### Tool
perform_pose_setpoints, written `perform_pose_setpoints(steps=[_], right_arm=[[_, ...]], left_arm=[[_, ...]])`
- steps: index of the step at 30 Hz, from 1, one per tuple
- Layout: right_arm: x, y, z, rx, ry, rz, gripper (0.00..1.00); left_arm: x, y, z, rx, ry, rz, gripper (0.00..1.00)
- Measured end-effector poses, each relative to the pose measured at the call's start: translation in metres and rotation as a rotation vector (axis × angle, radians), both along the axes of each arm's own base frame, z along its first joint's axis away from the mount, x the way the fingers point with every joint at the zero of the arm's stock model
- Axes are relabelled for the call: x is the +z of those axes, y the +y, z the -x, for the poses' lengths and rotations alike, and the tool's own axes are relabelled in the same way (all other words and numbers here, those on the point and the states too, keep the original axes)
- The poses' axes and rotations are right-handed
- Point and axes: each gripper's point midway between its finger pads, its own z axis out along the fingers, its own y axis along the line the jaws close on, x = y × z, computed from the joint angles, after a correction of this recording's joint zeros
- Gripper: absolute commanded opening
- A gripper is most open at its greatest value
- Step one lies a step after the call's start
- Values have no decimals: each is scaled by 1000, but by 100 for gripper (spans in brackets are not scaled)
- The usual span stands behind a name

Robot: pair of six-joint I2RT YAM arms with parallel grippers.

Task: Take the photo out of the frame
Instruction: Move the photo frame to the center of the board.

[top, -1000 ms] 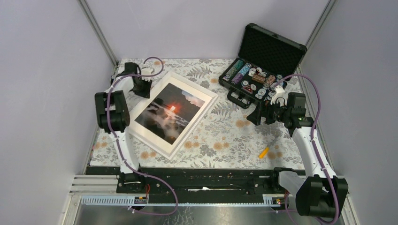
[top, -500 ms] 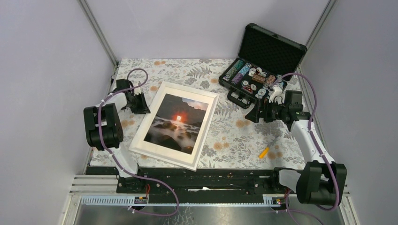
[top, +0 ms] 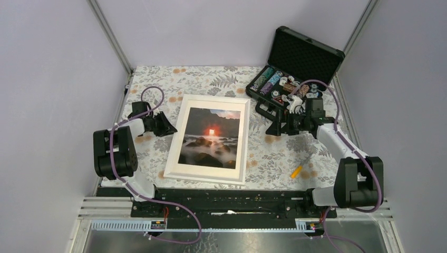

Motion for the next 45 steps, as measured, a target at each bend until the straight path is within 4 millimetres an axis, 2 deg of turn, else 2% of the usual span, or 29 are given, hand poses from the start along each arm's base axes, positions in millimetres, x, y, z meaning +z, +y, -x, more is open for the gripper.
perform_pose_setpoints(steps=[5,7,12,19,22,28,36,41,45], right_arm=[[-8,17,-6,38,22,7,100],[-12,24,-8,53,30,8,100],[-24,50,-7,115,72,2,100],[-50,80,-2,174,155,-12,100],[-62,90,4,197,190,-6,100],[-73,109,11,234,213,-6,96],[-78,123,5,229,234,-23,92],[-78,123,5,223,238,-24,92],[-78,122,6,226,238,-22,93]], left_arm=[[1,-6,10,-38,-6,4,29],[1,-6,15,-56,-8,-5,35],[-3,-10,32,-95,34,-5,44],[-5,-12,40,-135,49,-11,51],[-5,-14,41,-157,39,-7,51],[-5,-14,42,-182,27,-14,46],[-8,-16,41,-207,24,-53,45],[-10,-17,39,-231,21,-153,31],[-11,-15,38,-229,37,-200,13]])
